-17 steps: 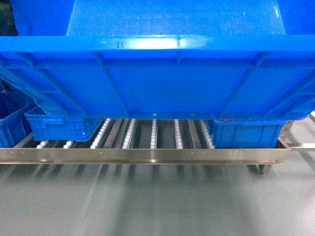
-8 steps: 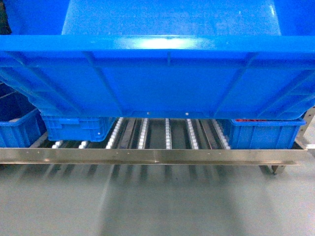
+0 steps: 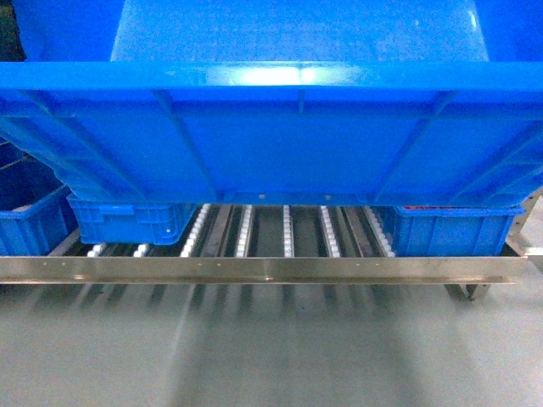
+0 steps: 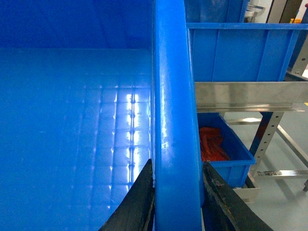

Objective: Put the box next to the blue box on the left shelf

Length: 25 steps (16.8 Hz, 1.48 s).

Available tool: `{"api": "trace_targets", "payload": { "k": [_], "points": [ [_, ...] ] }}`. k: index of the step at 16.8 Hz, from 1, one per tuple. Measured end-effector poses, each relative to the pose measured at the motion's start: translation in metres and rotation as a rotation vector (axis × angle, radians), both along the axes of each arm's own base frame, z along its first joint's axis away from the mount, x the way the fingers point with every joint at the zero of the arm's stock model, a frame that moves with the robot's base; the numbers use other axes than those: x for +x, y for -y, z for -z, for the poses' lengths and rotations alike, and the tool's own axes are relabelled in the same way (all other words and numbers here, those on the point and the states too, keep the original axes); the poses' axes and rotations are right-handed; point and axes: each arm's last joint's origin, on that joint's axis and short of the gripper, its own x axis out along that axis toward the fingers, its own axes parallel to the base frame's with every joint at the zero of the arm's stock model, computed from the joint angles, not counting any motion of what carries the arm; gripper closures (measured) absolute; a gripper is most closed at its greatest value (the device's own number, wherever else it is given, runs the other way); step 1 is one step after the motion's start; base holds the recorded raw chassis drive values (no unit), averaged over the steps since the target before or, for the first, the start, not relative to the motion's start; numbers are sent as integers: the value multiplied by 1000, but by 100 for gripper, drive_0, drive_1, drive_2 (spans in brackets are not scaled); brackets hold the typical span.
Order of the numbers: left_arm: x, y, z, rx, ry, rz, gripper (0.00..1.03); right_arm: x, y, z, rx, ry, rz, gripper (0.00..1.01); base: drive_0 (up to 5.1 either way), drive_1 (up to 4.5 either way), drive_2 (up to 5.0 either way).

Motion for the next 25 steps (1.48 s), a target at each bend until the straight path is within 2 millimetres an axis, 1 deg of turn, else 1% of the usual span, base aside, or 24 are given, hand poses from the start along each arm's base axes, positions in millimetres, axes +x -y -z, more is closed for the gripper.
{"api": "trace_targets", "payload": {
  "k": [4, 25],
  "points": [
    [0, 0, 0, 0, 0, 0, 83, 0, 0, 0, 0, 0, 1, 80, -501, 240, 240],
    [0, 0, 0, -3, 0, 2, 83, 0, 0, 0, 0, 0, 1, 80, 0, 0, 0]
  ]
}}
